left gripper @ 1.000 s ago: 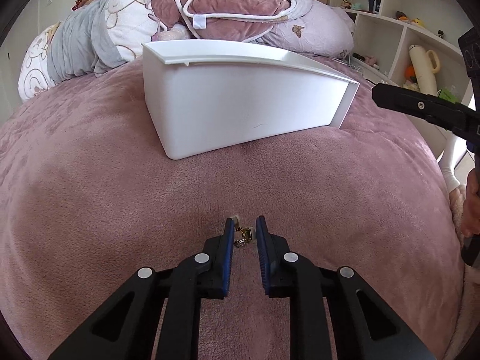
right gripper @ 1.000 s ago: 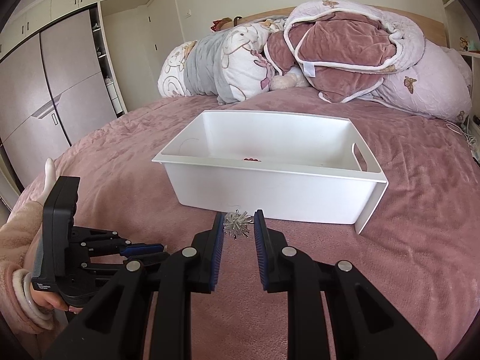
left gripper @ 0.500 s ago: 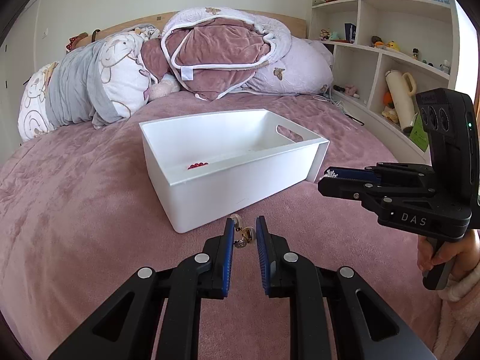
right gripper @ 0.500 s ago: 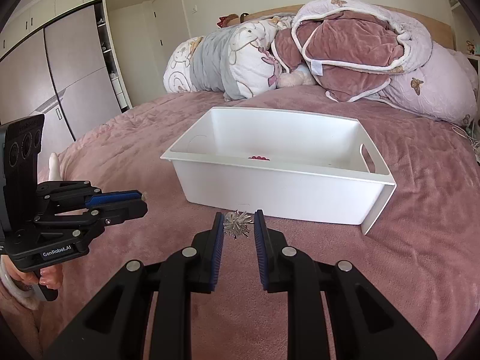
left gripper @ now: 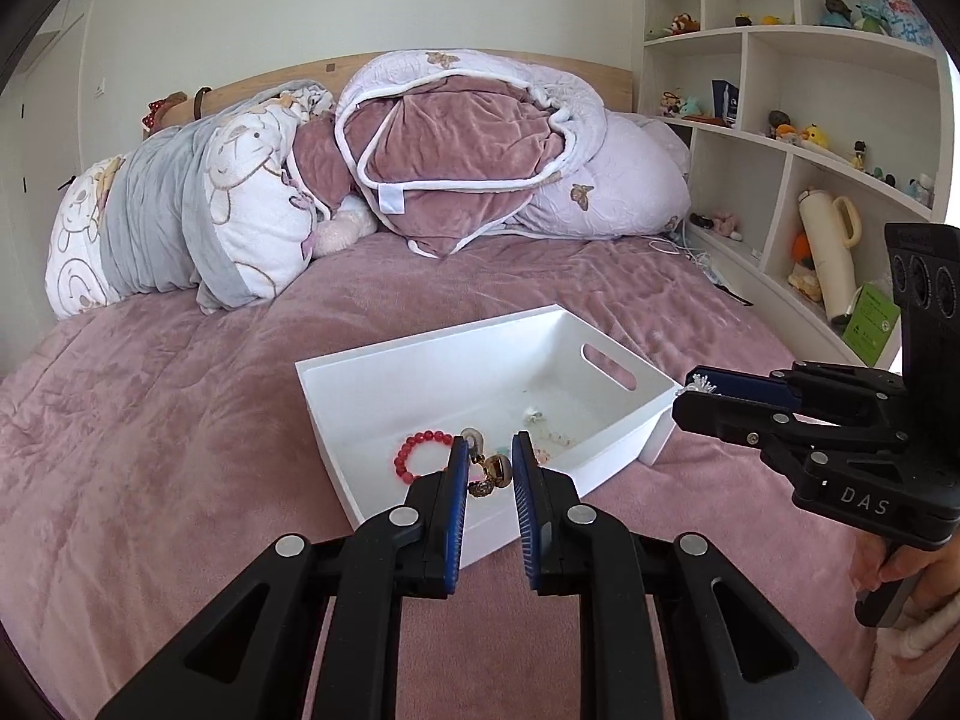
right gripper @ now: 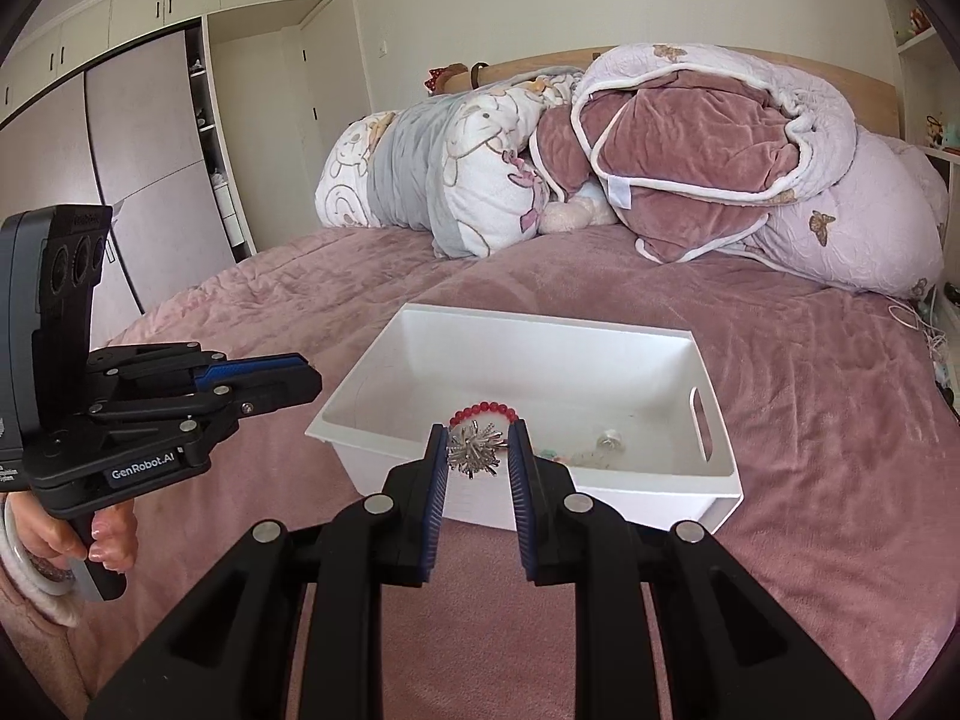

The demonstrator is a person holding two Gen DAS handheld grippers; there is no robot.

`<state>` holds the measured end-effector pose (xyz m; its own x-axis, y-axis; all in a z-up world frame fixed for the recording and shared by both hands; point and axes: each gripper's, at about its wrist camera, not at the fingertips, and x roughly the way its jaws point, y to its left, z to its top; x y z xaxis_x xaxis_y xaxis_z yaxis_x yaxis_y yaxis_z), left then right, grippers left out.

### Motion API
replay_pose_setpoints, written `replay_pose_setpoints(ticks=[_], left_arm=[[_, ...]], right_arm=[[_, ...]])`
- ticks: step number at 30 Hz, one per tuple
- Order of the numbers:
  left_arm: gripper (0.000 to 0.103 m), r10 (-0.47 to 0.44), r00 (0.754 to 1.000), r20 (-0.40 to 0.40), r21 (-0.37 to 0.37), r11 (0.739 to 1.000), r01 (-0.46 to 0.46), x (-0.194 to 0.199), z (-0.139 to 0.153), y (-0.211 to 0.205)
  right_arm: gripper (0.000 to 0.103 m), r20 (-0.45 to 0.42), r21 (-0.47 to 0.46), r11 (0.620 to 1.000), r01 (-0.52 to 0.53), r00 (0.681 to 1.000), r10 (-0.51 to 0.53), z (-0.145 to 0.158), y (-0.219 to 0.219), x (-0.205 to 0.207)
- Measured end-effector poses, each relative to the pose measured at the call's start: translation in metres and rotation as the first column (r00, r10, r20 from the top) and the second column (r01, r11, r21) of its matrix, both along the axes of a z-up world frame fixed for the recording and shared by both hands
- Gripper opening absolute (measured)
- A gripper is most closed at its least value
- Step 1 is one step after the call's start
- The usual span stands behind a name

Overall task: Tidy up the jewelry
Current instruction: 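Open both tools to drop the charms into the white box, then withdraw both open tools from the box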

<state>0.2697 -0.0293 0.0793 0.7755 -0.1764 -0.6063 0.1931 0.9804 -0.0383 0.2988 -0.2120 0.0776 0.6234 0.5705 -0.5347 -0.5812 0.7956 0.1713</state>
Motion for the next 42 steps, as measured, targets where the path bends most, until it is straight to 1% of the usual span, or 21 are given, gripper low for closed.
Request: replay_pose_setpoints(ticks=[4, 7, 9, 11, 17, 18, 19, 20, 22, 24, 25, 26, 27, 29, 31, 32, 33, 34, 35, 38, 42], left_arm=[[0.02, 0.03, 0.999, -0.045, 0.011, 0.999, -0.03, 0.03, 0.004, -0.001], [0.02, 0.052, 0.994, -0.094, 0.05, 0.998, -0.047, 0.054, -0.001, -0.006], [0.02, 0.062, 0.99, -0.127, 0.084, 0.995, -0.052, 0.068, -0.009, -0.008], [0.02, 0.077, 0.987, -0.141, 0.112, 0.992, -0.061, 0.077, -0.016, -0.008], [0.02, 0.117, 0.983, -0.143, 0.145, 0.985, -0.096, 0.088, -0.031, -0.005], [0.021, 0.118, 0.982, -0.146, 0.142, 0.985, -0.097, 0.089, -0.032, -0.005], [0.033, 0.124, 0.981, -0.149, 0.143, 0.984, -0.103, 0.09, -0.033, -0.006], [0.05, 0.131, 0.981, -0.145, 0.144, 0.983, -0.11, 0.089, -0.033, -0.006], [0.058, 0.131, 0.984, -0.118, 0.134, 0.984, -0.115, 0.085, -0.03, -0.007], [0.06, 0.127, 0.986, -0.11, 0.117, 0.987, -0.114, 0.082, -0.028, -0.007], [0.065, 0.129, 0.986, -0.11, 0.111, 0.987, -0.117, 0.081, -0.027, -0.007], [0.071, 0.132, 0.985, -0.107, 0.105, 0.987, -0.12, 0.079, -0.025, -0.007], [0.074, 0.132, 0.986, -0.098, 0.101, 0.987, -0.122, 0.077, -0.023, -0.007], [0.084, 0.141, 0.987, -0.075, 0.091, 0.987, -0.134, 0.07, -0.018, -0.007], [0.09, 0.163, 0.985, -0.058, 0.093, 0.983, -0.158, 0.064, -0.013, -0.005], [0.092, 0.173, 0.984, -0.051, 0.093, 0.981, -0.168, 0.061, -0.011, -0.004], [0.092, 0.176, 0.984, -0.041, 0.088, 0.981, -0.172, 0.057, -0.009, -0.002], [0.092, 0.187, 0.982, -0.028, 0.088, 0.979, -0.184, 0.053, -0.006, 0.0], [0.092, 0.199, 0.98, -0.012, 0.088, 0.976, -0.197, 0.048, -0.003, 0.001], [0.095, 0.229, 0.973, 0.033, 0.071, 0.97, -0.231, 0.032, 0.005, 0.007], [0.095, 0.263, 0.962, 0.077, 0.03, 0.963, -0.266, 0.011, 0.011, 0.013]], right_arm=[[0.021, -0.018, 0.0, 1.0, 0.019, 1.0, -0.019, 0.008, 0.004, 0.024], [0.021, -0.049, -0.03, 0.999, 0.037, 0.998, -0.038, 0.007, 0.009, 0.045], [0.021, -0.058, -0.073, 0.996, 0.055, 0.997, -0.06, 0.003, 0.013, 0.055], [0.021, -0.07, -0.092, 0.994, 0.061, 0.995, -0.068, -0.002, 0.015, 0.061], [0.023, -0.111, -0.127, 0.99, 0.068, 0.99, -0.082, -0.018, 0.013, 0.071], [0.029, -0.117, -0.134, 0.989, 0.066, 0.99, -0.082, -0.021, 0.013, 0.073], [0.043, -0.118, -0.144, 0.987, 0.072, 0.989, -0.09, -0.024, 0.013, 0.073], [0.048, -0.117, -0.147, 0.986, 0.078, 0.988, -0.096, -0.026, 0.013, 0.073], [0.05, -0.12, -0.145, 0.985, 0.089, 0.987, -0.107, -0.028, 0.012, 0.073], [0.053, -0.117, -0.143, 0.985, 0.092, 0.987, -0.109, -0.028, 0.013, 0.071], [0.058, -0.106, -0.15, 0.984, 0.095, 0.988, -0.111, -0.028, 0.014, 0.069], [0.059, -0.094, -0.158, 0.983, 0.097, 0.989, -0.113, -0.026, 0.015, 0.067], [0.06, -0.083, -0.164, 0.982, 0.094, 0.991, -0.109, -0.025, 0.017, 0.064], [0.065, -0.051, -0.181, 0.978, 0.099, 0.993, -0.11, -0.021, 0.019, 0.057], [0.07, -0.027, -0.187, 0.977, 0.098, 0.994, -0.105, -0.016, 0.02, 0.051], [0.071, -0.015, -0.19, 0.976, 0.104, 0.994, -0.109, -0.013, 0.02, 0.048], [0.073, -0.006, -0.189, 0.976, 0.108, 0.994, -0.111, -0.01, 0.02, 0.045], [0.078, 0.006, -0.186, 0.976, 0.115, 0.993, -0.116, -0.007, 0.018, 0.041], [0.08, 0.022, -0.18, 0.976, 0.125, 0.992, -0.123, -0.004, 0.016, 0.036], [0.082, 0.069, -0.162, 0.975, 0.153, 0.987, -0.143, 0.003, 0.011, 0.023], [0.084, 0.093, -0.097, 0.979, 0.18, 0.981, -0.171, 0.005, -0.001, 0.008]])
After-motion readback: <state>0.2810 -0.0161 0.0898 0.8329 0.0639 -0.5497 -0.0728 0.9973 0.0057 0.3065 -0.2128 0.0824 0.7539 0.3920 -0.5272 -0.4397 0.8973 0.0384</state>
